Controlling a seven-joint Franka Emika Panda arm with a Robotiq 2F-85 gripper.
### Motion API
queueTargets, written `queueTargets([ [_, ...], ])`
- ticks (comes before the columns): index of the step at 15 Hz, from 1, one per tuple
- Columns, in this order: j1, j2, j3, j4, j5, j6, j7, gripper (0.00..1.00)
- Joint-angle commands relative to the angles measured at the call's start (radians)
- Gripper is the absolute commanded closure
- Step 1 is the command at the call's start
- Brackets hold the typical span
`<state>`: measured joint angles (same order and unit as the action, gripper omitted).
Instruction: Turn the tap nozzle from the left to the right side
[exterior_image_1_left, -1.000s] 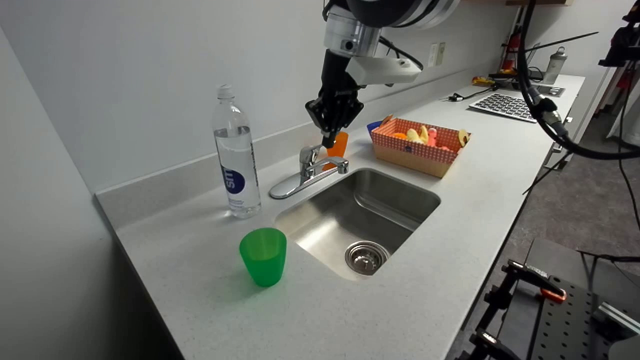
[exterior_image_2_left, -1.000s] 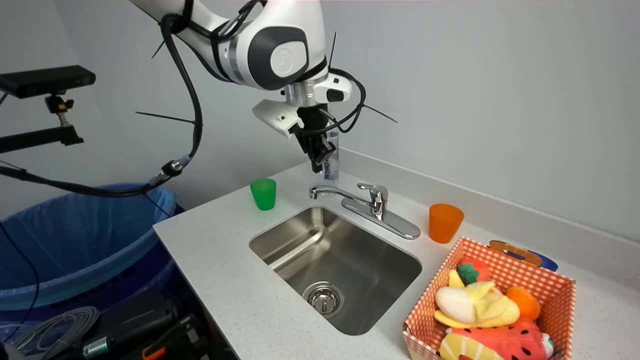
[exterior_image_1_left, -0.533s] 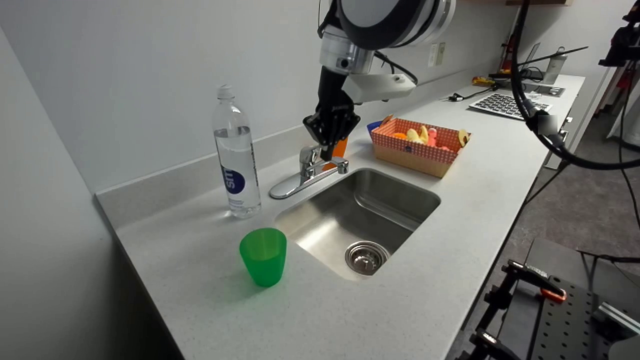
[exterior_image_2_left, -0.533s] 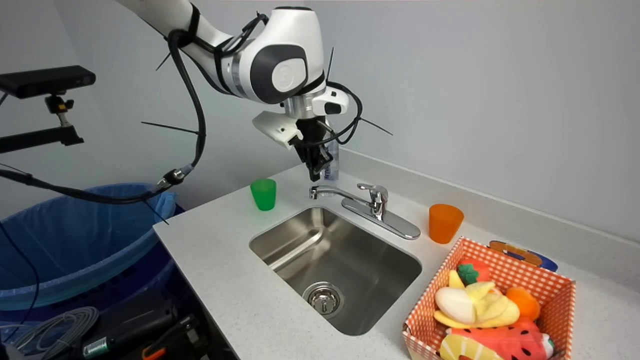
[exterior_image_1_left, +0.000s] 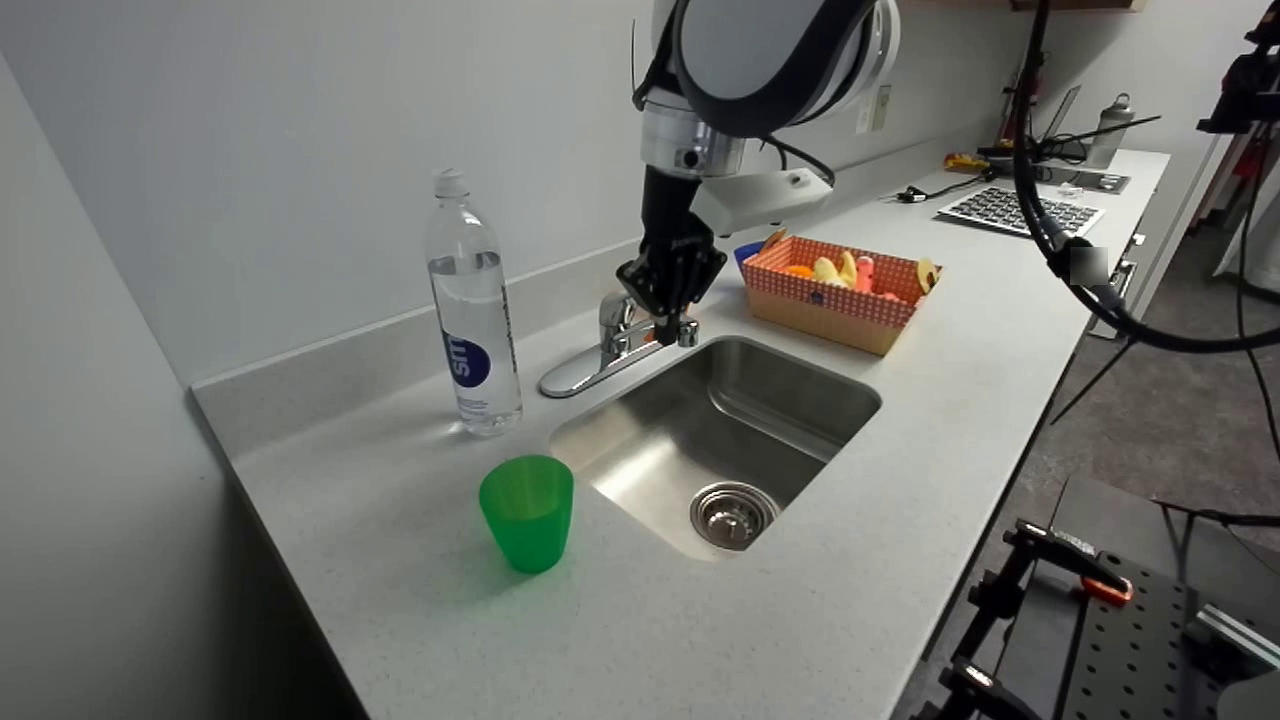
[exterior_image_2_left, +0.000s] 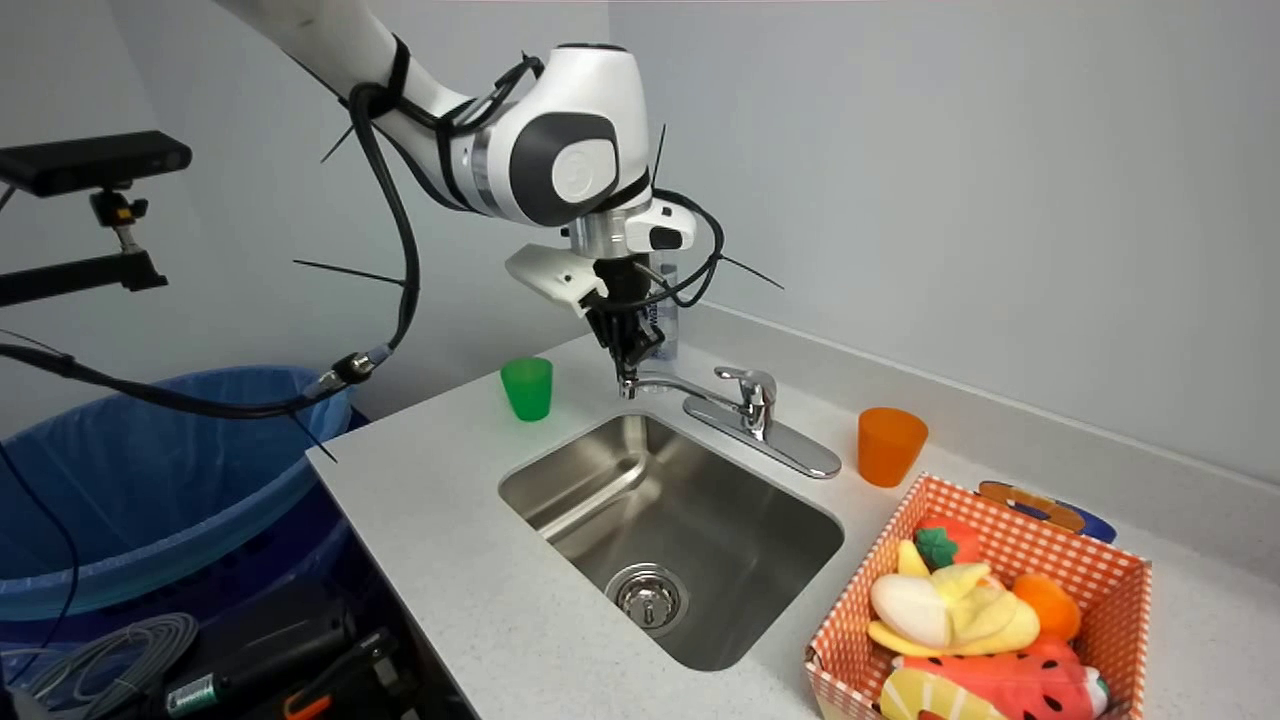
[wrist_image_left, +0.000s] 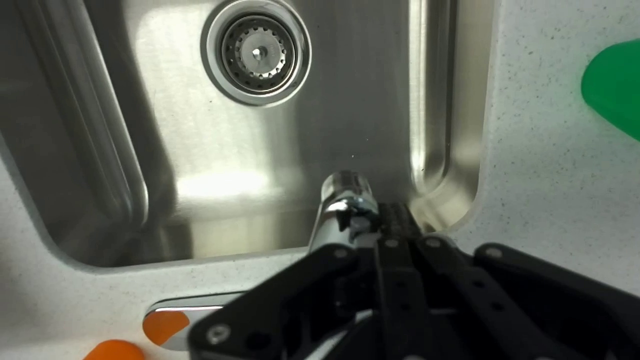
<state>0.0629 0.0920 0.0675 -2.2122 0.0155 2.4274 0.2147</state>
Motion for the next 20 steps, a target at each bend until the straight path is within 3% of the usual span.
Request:
queueTargets([
  [1, -0.006, -0.018, -0.026, -0.014, -0.053, -0.03, 0.034, 1.0],
  [5, -0.017, -0.012, -0.051, -0.028, -0.094, -0.029, 0.065, 1.0],
  [12, -0.042, -0.023, -0.08, -0.056, -0.026, 0.089, 0.026, 1.0],
  [20, -0.079, -0.022, -0.134, -0.088, -0.045, 0.147, 0.056, 1.0],
])
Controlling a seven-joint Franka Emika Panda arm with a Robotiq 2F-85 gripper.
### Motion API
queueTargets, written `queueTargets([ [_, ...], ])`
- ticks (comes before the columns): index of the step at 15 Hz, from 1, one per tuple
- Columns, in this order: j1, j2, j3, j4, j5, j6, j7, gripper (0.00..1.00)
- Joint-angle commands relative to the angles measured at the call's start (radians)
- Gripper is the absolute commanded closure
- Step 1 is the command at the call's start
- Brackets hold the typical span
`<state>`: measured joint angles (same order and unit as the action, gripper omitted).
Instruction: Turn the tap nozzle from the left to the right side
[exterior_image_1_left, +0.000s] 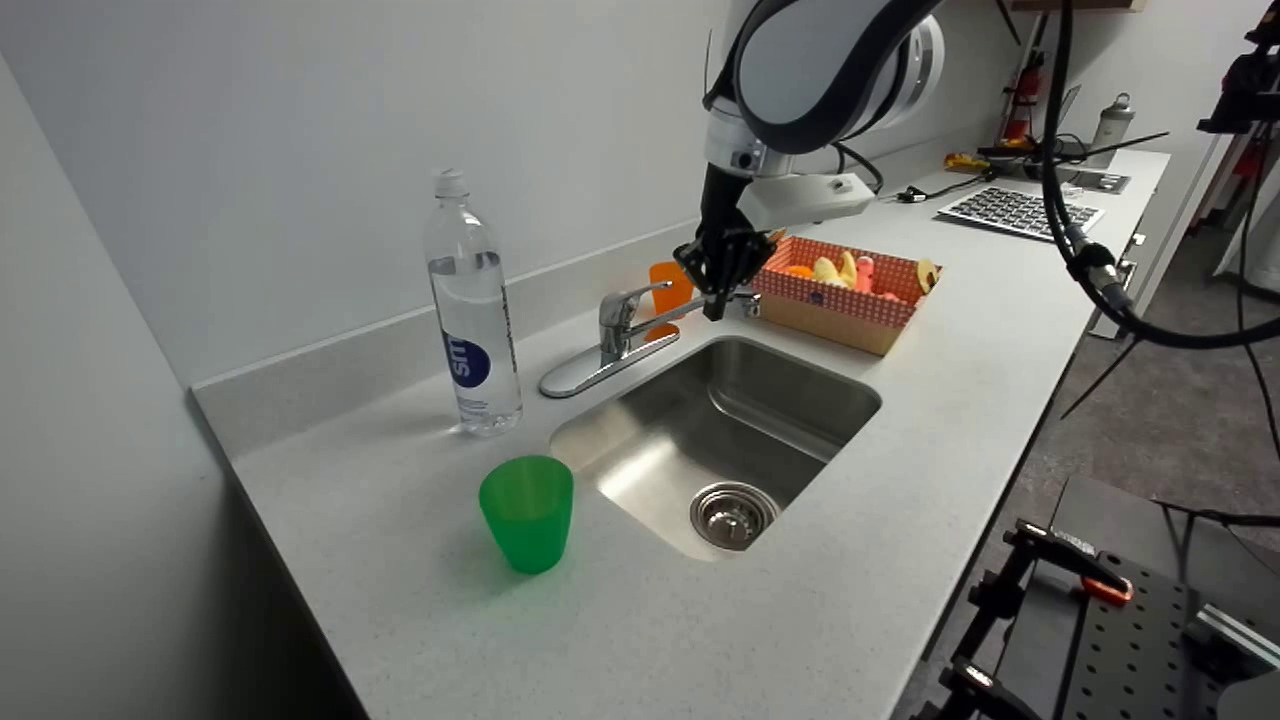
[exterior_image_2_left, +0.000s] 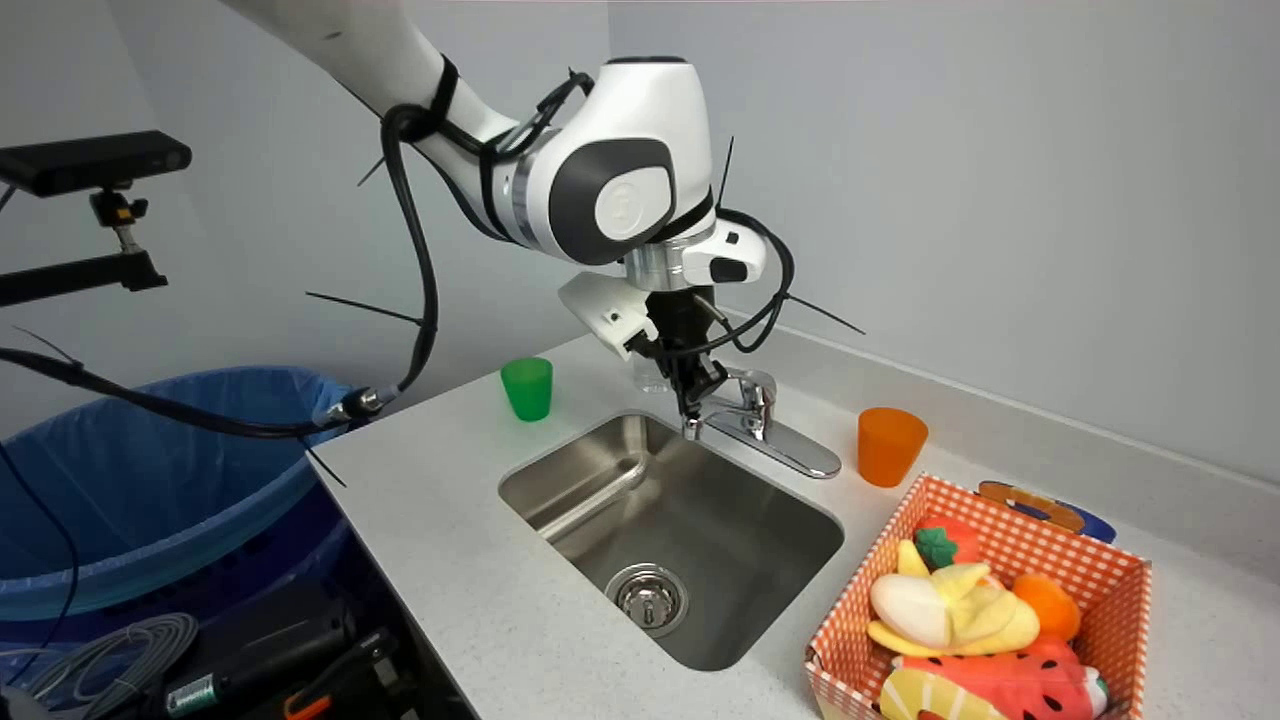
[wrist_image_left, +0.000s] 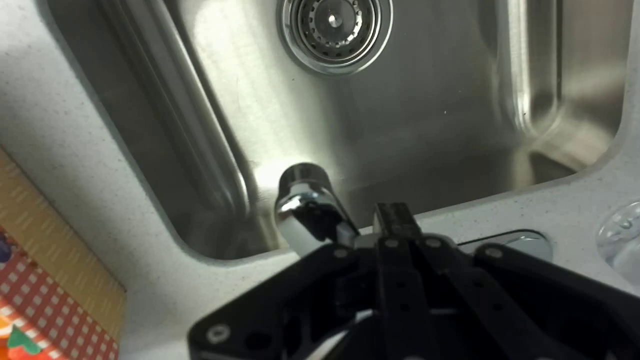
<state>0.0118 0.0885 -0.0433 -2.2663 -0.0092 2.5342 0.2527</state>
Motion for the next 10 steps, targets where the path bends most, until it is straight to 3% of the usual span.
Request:
queueTargets([
  [1, -0.033, -0.018, -0.031, -0.036, -0.026, 0.046, 0.022, 1.0],
  [10, -0.082, -0.01, -0.101, -0.029, -0.072, 0.061, 0.047, 1.0],
])
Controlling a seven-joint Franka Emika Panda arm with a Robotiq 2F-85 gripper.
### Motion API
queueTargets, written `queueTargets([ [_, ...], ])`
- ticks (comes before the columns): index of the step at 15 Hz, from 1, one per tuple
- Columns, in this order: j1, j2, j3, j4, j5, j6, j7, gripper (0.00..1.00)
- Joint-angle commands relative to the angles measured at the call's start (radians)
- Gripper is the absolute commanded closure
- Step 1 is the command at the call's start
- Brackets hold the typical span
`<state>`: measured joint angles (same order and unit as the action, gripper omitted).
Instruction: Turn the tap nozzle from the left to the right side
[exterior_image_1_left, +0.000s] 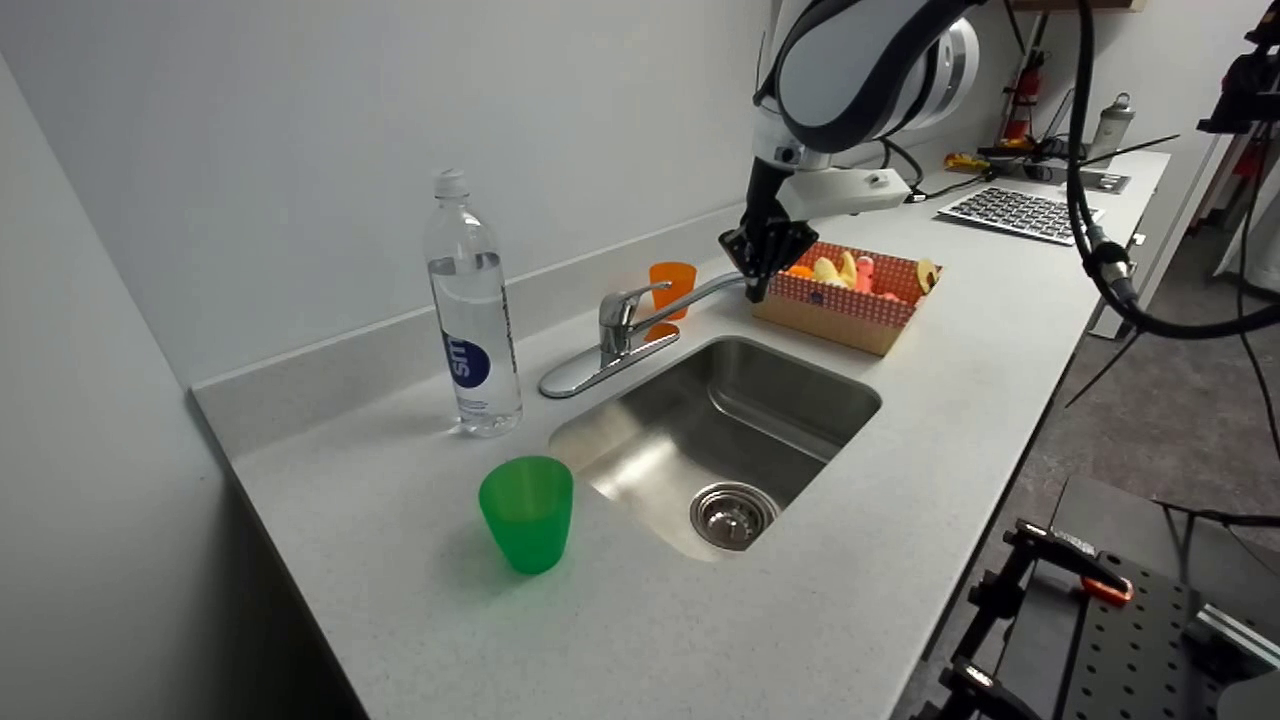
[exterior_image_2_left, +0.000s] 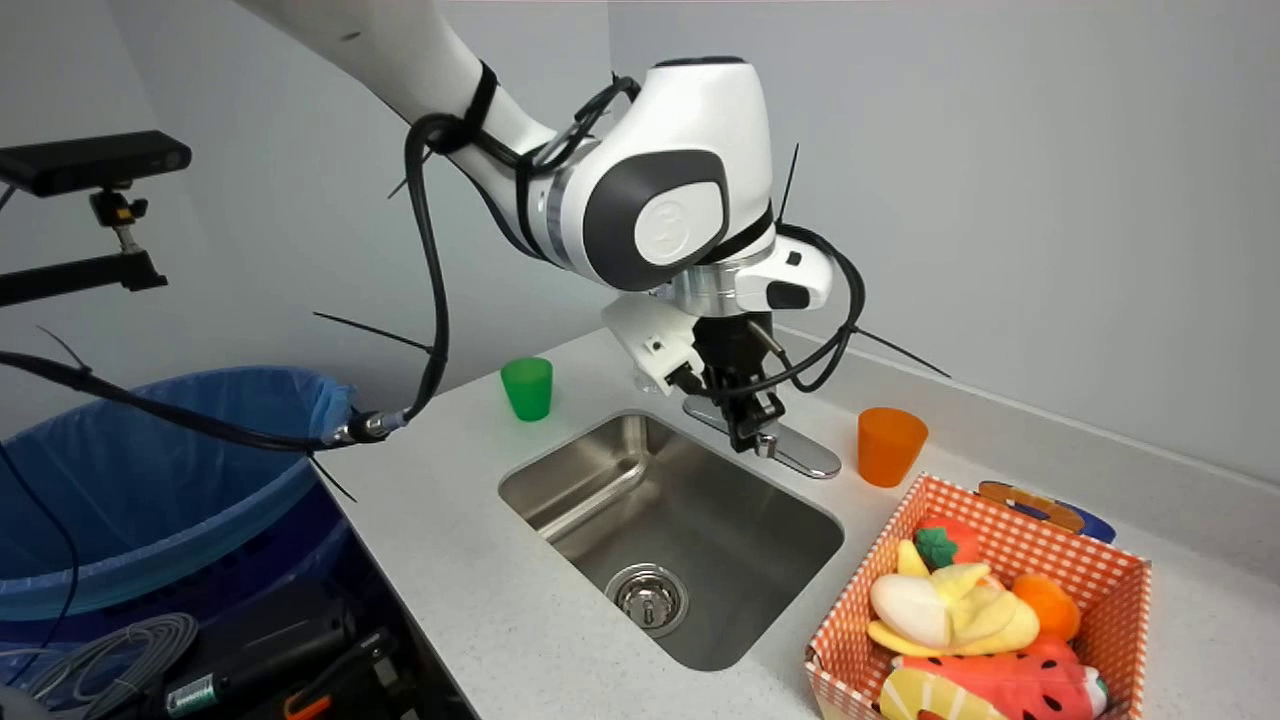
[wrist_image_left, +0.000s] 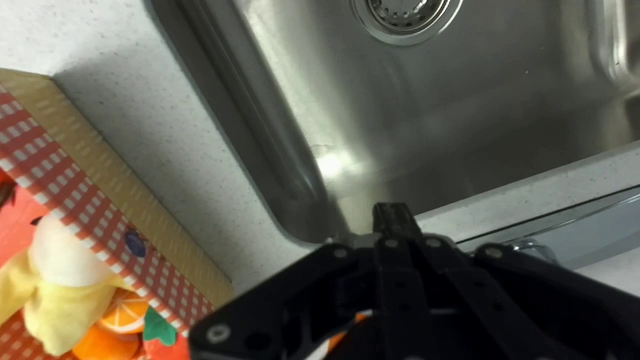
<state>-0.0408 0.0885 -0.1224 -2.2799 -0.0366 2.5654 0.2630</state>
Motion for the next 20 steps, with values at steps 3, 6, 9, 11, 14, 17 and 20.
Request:
queueTargets([
  [3, -0.043, -0.005, -0.038, -0.009, -0.041, 0.026, 0.036, 1.0],
  [6, -0.051, -0.018, -0.039, -0.007, -0.022, 0.019, 0.012, 1.0],
  [9, -0.05, -0.052, -0.026, -0.007, 0.005, 0.006, -0.02, 1.0],
  [11, -0.053, -0.023, -0.025, 0.007, 0.003, -0.004, -0.012, 0.98],
  [14, -0.06, -0.039, -0.026, 0.002, 0.006, -0.007, -0.028, 0.79],
  [17, -0.062, -0.041, -0.027, 0.001, 0.006, -0.007, -0.032, 0.74],
  [20, -0.062, -0.041, -0.027, 0.001, 0.006, -0.007, -0.032, 0.74],
])
